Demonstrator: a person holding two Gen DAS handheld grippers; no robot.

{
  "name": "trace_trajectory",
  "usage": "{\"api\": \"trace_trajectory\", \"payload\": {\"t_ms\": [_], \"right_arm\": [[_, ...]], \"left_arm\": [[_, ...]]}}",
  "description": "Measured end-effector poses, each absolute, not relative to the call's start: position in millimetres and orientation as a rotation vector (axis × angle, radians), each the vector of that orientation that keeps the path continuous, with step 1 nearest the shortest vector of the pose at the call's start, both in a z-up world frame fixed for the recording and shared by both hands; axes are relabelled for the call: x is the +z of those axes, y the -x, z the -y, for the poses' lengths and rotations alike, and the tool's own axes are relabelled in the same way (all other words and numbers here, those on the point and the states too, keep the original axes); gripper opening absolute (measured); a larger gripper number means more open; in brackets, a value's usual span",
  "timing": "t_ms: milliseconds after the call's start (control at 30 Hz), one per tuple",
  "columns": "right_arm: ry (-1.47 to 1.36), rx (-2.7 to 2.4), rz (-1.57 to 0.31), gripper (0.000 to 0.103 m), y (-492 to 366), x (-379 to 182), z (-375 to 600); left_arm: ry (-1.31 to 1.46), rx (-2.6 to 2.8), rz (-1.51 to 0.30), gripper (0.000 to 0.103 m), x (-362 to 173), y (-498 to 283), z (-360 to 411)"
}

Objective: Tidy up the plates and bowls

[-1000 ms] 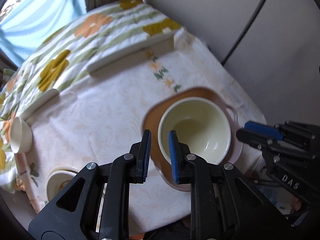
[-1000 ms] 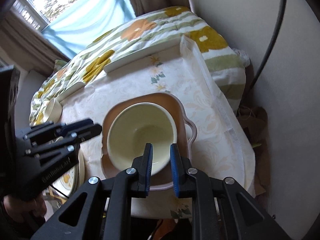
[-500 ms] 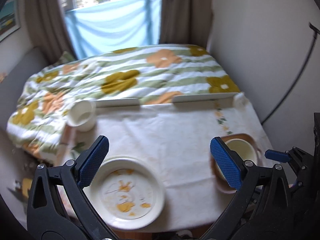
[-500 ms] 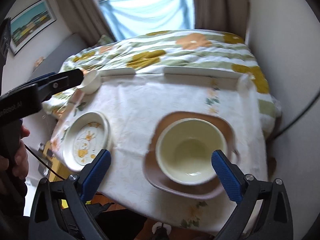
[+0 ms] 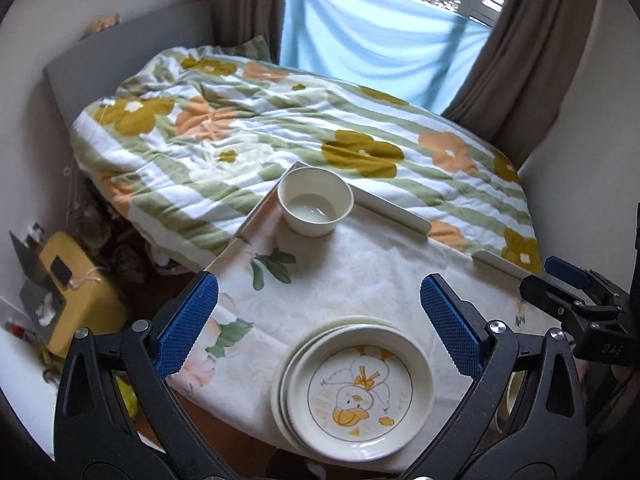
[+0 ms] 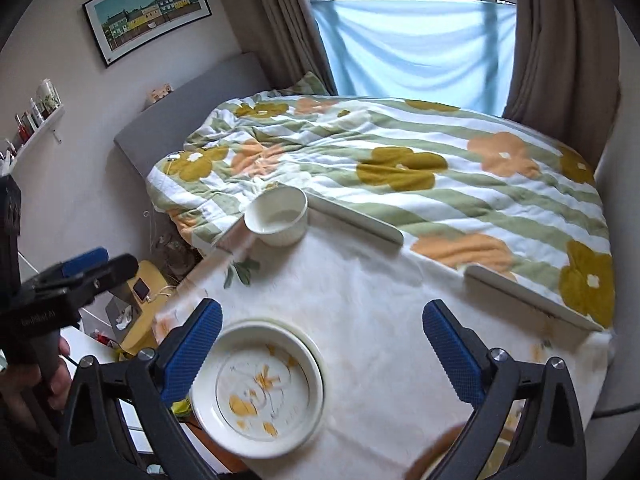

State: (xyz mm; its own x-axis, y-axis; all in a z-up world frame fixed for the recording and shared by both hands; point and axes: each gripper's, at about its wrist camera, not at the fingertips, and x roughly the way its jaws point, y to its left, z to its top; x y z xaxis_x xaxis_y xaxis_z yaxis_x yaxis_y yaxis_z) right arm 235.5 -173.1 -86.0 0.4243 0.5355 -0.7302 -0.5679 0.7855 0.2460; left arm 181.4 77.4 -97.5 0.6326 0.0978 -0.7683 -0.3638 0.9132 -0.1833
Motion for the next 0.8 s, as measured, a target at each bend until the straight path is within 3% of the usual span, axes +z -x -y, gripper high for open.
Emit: {"api": "trace_trajectory", "payload": {"t_ms": [233,367,433,533,667,767,800], "right_arm": [[0.013,0.726,-1.027,0.100,-326,-115,96],[0.027,0.735,-1.099,0.096,-365,-149,58],[0.033,0.742,-1.132,0.080,-380,-166,42],[0.023,0.748,-1.196,0.065,-397,-194,23],[-0.043,0.743,-1.262,0.056,-414,-225,11],[-0.047,0.752,-1.282,0.048,-419,-238,2],[-0.042,0.755,-1.286,0.044,-420,-242,-1]], "left_arm": [[0.490,0.284,-0.898,0.098,-150,-250,-135],[0.531,0.271,-0.968,0.083,-195,-293,-154],[0.557,0.265,-0.994,0.076,-217,-309,-163],[0.596,0.248,-1.023,0.073,-239,-330,-170],[0.592,0.238,-1.074,0.052,-264,-355,-174],[0.589,0.245,-1.105,0.047,-281,-368,-178],[0.593,0.245,-1.113,0.037,-286,-371,-179]]}}
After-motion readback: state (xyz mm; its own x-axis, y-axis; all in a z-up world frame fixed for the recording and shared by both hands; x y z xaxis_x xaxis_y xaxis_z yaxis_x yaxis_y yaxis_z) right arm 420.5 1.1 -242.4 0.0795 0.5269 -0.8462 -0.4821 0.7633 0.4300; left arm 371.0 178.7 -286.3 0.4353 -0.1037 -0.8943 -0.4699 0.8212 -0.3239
